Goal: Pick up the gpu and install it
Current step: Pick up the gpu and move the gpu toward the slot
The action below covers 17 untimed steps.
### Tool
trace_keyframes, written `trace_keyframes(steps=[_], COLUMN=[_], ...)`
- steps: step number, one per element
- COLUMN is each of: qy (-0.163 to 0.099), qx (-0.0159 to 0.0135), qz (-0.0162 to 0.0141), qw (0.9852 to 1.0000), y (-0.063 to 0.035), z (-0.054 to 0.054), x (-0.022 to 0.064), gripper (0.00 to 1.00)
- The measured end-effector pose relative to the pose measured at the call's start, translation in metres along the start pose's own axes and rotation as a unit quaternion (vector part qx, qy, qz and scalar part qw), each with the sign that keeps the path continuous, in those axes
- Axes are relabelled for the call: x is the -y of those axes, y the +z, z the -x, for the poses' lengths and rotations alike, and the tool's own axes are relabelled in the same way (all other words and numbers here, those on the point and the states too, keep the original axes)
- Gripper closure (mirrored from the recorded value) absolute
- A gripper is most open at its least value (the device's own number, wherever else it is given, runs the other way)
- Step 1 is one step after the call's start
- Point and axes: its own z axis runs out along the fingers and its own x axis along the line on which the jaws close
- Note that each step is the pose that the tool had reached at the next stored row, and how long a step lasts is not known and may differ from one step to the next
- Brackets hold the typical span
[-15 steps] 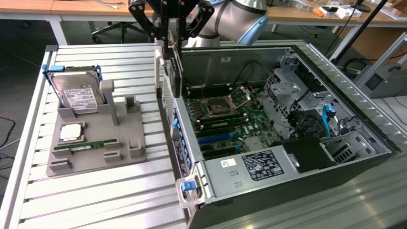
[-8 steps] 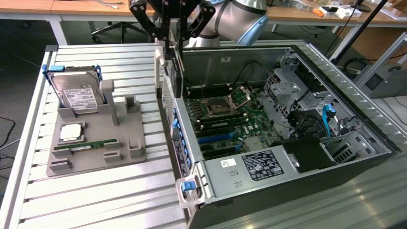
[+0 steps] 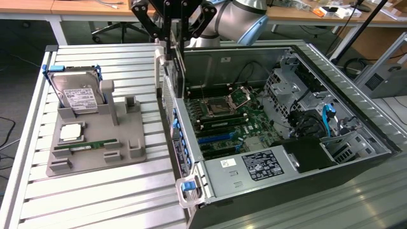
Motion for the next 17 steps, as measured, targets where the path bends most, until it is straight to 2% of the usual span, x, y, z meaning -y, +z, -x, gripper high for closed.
trace_keyframes(steps=[17], qy=[0.000], qx=[0.0002], qz=[-0.0032], qw=[1.0000], y=[0.0011], z=[0.0047], x=[-0.0004], gripper=[0.73])
